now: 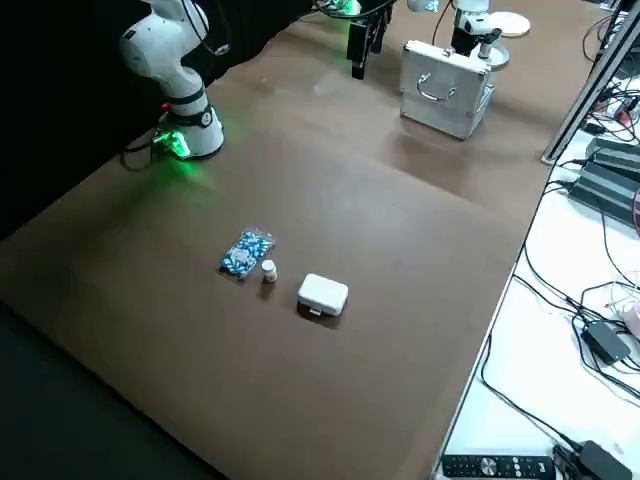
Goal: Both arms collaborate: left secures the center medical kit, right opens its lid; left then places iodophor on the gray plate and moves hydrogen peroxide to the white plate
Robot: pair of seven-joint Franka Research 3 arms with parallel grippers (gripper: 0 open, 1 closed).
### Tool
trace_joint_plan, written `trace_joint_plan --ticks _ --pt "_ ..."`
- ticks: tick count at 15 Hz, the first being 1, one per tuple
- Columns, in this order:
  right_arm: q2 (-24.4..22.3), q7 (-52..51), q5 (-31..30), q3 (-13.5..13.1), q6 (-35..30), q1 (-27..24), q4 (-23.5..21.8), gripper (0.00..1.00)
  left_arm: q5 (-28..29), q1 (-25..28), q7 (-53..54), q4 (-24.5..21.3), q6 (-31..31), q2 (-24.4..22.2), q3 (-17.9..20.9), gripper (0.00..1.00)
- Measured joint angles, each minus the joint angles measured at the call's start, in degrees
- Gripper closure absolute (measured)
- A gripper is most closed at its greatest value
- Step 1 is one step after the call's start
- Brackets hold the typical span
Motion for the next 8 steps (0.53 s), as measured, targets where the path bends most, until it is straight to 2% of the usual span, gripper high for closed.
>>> trace_joint_plan --ticks 4,8 --pt "0.0 0.0 -0.1 0.0 0.6 0.0 0.0 0.01 0.0 -0.1 0.0 0.1 0.0 0.0 0.1 0.52" --pt "0.0 0.0 -0.8 0.0 1.6 0.1 0.0 0.01 0.0 -0.3 0.0 0.3 0.0 0.1 0.7 0.57"
